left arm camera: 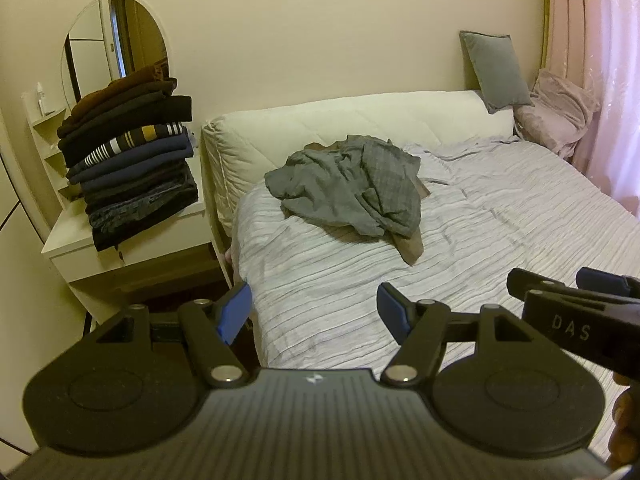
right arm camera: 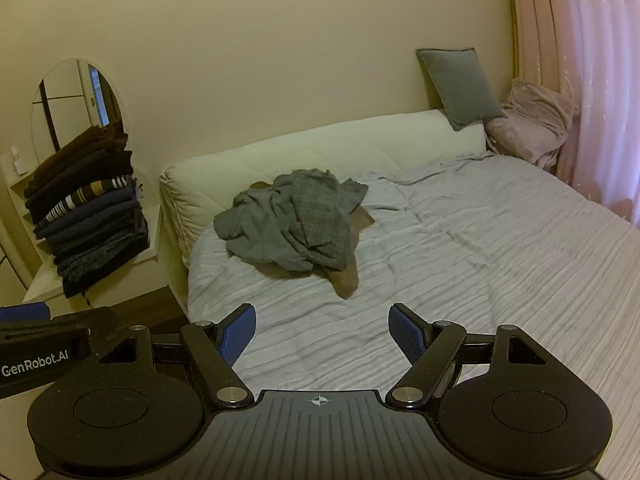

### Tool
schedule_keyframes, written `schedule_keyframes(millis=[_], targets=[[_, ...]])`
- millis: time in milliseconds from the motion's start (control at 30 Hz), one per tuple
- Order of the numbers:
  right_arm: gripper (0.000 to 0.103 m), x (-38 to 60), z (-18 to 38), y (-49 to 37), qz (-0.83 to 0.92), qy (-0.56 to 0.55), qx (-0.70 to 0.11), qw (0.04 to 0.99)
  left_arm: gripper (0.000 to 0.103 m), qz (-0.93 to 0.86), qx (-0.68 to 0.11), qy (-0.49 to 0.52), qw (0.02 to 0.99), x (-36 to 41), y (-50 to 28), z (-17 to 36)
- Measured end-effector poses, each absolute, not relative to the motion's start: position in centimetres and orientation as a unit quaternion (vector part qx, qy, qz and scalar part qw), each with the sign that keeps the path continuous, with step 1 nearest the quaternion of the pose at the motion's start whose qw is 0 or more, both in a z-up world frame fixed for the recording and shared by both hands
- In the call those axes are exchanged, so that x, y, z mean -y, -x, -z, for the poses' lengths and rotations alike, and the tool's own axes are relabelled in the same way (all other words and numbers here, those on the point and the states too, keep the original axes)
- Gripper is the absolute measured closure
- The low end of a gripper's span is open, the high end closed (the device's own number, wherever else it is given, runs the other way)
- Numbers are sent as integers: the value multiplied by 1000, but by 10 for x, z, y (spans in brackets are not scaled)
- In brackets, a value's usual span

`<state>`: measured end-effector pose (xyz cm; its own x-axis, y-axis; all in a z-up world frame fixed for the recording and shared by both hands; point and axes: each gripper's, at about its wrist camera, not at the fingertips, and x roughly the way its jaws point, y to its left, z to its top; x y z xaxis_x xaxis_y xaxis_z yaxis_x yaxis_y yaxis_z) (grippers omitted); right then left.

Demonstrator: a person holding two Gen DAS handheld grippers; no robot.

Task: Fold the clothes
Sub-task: 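Move both grippers toward the crumpled grey clothes pile on the bed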

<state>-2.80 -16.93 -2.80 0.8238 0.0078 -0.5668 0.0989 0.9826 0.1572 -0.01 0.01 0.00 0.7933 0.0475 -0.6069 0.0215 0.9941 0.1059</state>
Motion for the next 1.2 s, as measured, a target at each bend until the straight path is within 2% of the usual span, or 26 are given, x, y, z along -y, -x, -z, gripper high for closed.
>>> schedule_keyframes(millis=[1200], targets=[[26,164,21,33,31,-89,-282,955,37,0,-326,-44,944,-6,5,3]])
